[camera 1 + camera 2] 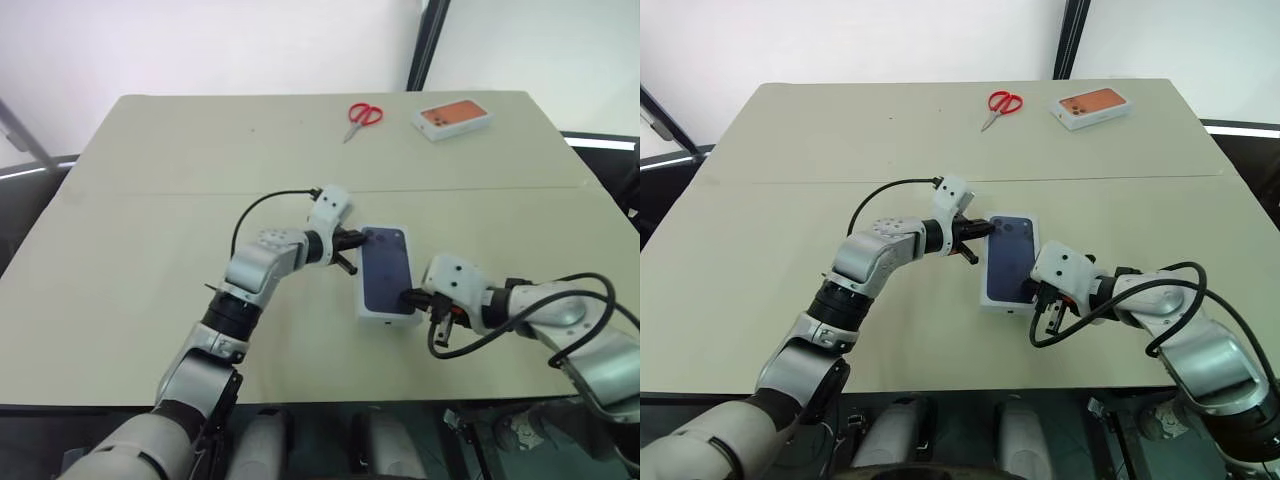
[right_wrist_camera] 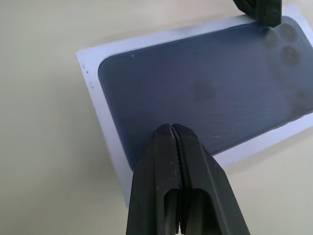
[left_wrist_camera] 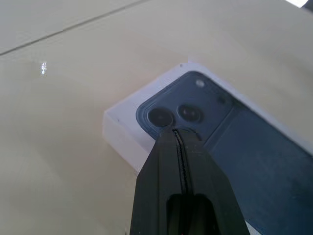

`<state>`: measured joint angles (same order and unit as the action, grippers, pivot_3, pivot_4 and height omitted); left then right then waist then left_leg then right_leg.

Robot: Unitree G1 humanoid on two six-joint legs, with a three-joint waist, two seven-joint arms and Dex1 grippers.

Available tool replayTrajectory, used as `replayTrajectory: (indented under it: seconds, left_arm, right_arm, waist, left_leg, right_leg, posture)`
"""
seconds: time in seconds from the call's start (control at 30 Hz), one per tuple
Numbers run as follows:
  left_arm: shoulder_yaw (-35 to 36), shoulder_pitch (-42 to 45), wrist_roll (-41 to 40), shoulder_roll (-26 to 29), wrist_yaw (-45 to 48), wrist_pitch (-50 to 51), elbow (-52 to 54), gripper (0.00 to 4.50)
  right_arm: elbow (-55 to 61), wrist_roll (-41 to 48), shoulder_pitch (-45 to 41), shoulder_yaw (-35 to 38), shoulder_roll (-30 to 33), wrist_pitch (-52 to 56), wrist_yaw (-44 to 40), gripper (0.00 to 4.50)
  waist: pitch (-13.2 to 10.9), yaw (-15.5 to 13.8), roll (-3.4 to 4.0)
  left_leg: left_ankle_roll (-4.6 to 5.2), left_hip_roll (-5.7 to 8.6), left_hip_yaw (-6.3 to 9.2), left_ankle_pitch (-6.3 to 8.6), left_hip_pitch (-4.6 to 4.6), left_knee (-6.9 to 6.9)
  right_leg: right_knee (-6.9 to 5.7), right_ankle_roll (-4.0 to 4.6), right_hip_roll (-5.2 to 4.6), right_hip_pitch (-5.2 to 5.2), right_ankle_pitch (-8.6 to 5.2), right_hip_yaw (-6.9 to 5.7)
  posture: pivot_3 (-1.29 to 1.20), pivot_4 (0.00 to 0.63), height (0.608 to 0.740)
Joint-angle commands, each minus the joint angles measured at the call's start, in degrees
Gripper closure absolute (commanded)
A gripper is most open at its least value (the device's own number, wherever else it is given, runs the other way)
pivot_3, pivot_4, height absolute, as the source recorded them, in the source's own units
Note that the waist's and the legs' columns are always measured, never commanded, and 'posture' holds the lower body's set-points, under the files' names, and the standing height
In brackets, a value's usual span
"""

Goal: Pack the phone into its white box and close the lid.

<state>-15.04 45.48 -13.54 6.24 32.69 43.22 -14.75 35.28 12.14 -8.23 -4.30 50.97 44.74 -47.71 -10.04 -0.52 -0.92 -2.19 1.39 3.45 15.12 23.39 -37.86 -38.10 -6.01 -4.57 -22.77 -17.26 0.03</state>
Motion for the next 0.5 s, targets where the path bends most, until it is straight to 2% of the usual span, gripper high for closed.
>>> replayTrajectory:
  seconds: [0.03,0.37,0.43,0.5]
  left_arm:
    - [-2.7,0.1,2.3,0.4,0.9,0.5,-0.3,4.5]
    - [-3.4,-3.1,4.1,0.2,0.5,1.6,-0.3,4.5]
    - [-1.1,-3.9,3.5,0.2,-0.2,-0.9,0.8,4.5]
    - [4.2,-6.1,1.2,1.0,-0.6,-5.1,6.2,4.5]
  right_arm:
    - [1.9,-0.5,1.9,-0.7,0.0,0.2,1.4,4.46]
    - [1.4,-0.8,4.1,-2.5,0.1,0.5,3.4,4.46]
    - [1.1,-1.2,3.1,-1.9,-1.0,-0.2,4.9,4.46]
    - [-2.0,-2.8,0.0,1.1,-4.9,-3.8,9.8,4.46]
  waist:
    - [0.0,-0.1,0.0]
    - [0.2,-0.1,-0.05]
    - [0.3,-0.1,-0.07]
    - [0.3,0.2,-0.09]
  left_leg:
    - [0.01,0.0,0.0,0.01,0.0,-0.01]
    - [0.26,-0.01,0.03,0.17,-0.34,-0.04]
    - [0.28,-0.03,0.04,0.18,-0.38,-0.04]
    - [0.28,-0.11,0.04,0.19,-0.41,-0.04]
  right_leg:
    - [0.0,0.0,0.0,0.01,0.0,0.0]
    - [0.09,-0.09,0.0,0.45,-0.06,-0.02]
    - [0.1,-0.11,-0.01,0.5,-0.07,-0.02]
    - [0.1,-0.11,-0.01,0.5,-0.07,-0.01]
  posture:
    - [0.0,0.15,0.74]
    - [0.0,0.15,0.74]
    - [0.0,0.15,0.74]
    - [0.0,0.15,0.74]
